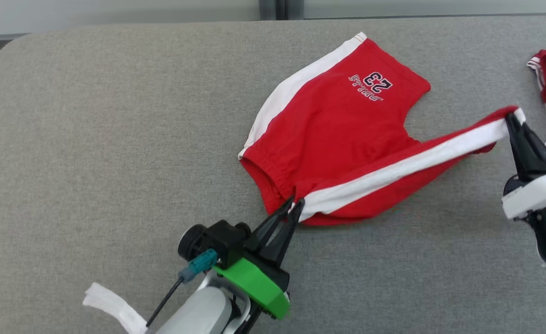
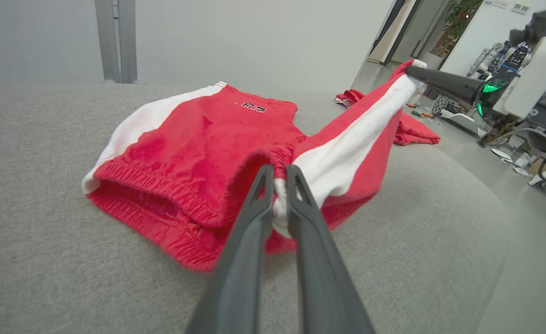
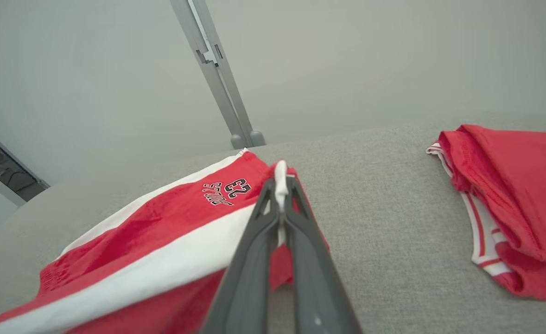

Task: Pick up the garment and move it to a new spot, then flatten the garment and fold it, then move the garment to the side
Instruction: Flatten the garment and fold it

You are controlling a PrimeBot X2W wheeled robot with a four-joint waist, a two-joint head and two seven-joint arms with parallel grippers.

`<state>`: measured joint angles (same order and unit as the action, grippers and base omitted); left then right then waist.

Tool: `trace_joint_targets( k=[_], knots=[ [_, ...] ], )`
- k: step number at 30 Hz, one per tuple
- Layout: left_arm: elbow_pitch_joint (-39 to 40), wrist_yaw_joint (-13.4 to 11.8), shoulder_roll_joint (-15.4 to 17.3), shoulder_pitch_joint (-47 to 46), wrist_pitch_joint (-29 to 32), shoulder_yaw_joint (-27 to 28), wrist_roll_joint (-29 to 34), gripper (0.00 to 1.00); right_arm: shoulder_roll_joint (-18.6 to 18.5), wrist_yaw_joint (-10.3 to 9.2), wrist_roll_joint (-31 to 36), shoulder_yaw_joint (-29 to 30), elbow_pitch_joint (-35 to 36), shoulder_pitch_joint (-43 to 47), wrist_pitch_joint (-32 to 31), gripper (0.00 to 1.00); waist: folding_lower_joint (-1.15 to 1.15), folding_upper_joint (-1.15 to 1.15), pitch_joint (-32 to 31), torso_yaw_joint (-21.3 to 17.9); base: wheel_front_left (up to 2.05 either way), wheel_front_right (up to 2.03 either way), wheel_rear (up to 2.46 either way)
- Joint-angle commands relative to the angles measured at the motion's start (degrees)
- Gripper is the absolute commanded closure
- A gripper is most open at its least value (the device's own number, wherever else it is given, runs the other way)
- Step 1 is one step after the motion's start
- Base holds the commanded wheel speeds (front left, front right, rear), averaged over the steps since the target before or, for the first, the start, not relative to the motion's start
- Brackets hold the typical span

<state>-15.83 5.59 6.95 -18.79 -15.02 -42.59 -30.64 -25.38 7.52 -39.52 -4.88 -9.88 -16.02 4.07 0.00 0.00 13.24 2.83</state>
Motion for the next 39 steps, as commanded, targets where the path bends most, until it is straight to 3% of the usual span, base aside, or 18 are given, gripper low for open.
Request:
trace_joint_targets(
  k=[1,9,18,27,28,29,30,39],
  knots=[
    [-0.6,0.5,-0.7,-2.4,-0.2,0.5,0.2,1.0,-0.9,-0.07,0.7,-0.6,-1.2,-3.3,-0.6,1.0,0.0,0.0,2.7,2.7,0.0,0.0,0.0],
    [-6.4,1.4,-3.5,-12.6,-0.2,0.3,-3.6,1.0,-3.7,-0.07,2.2,-5.8,-13.0,-22.1,-3.9,1.0,0.0,0.0,8.5,7.7,0.0,0.0,0.0],
    [-9.2,1.1,-4.0,-22.5,-0.2,0.4,-9.4,1.0,-2.8,-0.08,3.2,-12.3,-28.9,-40.7,-5.1,1.0,0.0,0.0,15.1,11.3,0.0,0.0,0.0],
    [-10.6,-0.9,-4.0,-27.2,-0.2,-2.8,-13.1,1.0,-1.1,-0.08,2.9,-18.7,-40.4,-49.5,-0.8,1.0,0.0,0.0,17.3,12.3,0.0,0.0,0.0],
    [-10.7,-1.2,-4.0,-27.3,-0.2,-3.0,-13.4,0.68,-1.2,-0.08,3.1,-19.7,-41.4,-50.1,-0.1,0.72,0.0,0.0,17.2,12.3,0.0,0.0,0.0],
    [-10.9,-1.4,-4.0,-27.5,-0.2,-3.3,-13.1,0.13,-1.2,-0.08,2.9,-20.4,-42.0,-50.4,0.5,0.4,0.0,0.0,17.0,12.3,0.0,0.0,0.0],
    [-11.1,-2.0,-4.0,-28.0,-0.2,-3.9,-11.2,0.0,-1.2,-0.08,2.0,-21.7,-43.2,-50.6,1.7,0.0,0.0,0.0,16.7,12.2,0.0,0.0,0.0],
    [-8.6,-3.8,-4.0,-22.7,-0.2,1.6,-4.9,0.0,-4.2,-0.08,-2.7,-28.2,-44.5,-47.8,4.4,0.0,0.0,0.0,14.1,10.8,0.0,0.0,0.0]
  ],
)
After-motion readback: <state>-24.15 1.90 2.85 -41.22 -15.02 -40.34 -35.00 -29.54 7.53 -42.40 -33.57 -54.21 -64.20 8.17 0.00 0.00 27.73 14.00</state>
